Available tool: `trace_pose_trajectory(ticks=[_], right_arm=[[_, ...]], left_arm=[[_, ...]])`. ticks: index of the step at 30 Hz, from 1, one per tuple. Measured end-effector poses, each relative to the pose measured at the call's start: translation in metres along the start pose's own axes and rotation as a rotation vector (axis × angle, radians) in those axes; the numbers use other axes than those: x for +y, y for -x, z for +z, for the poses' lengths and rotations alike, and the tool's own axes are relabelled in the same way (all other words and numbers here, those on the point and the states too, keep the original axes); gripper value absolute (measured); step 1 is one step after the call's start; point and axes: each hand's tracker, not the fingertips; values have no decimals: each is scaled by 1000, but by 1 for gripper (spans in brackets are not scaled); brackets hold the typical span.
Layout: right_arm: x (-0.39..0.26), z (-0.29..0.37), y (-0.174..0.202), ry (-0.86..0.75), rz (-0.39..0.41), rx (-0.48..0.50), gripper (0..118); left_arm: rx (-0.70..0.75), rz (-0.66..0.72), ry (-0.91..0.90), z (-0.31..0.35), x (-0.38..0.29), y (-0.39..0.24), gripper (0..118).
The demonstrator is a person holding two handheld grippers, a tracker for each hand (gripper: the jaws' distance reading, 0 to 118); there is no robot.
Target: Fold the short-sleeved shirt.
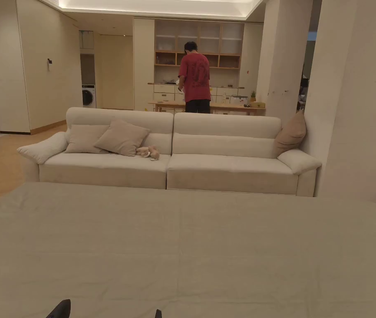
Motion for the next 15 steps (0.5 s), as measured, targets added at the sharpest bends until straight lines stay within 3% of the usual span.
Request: trace_pose_trajectory(ticks=[3, 8, 15], right_arm=[[1, 5, 1, -17, 16, -11, 118], [0, 8, -2, -35, 3, 67, 118], [1, 6, -1, -26, 6, 42, 118]], left_arm=[[-16, -5, -5, 1, 1, -1, 118], [-15, -1, -5, 0, 1, -1, 118], [-4, 23, 10, -2, 1, 3, 118]])
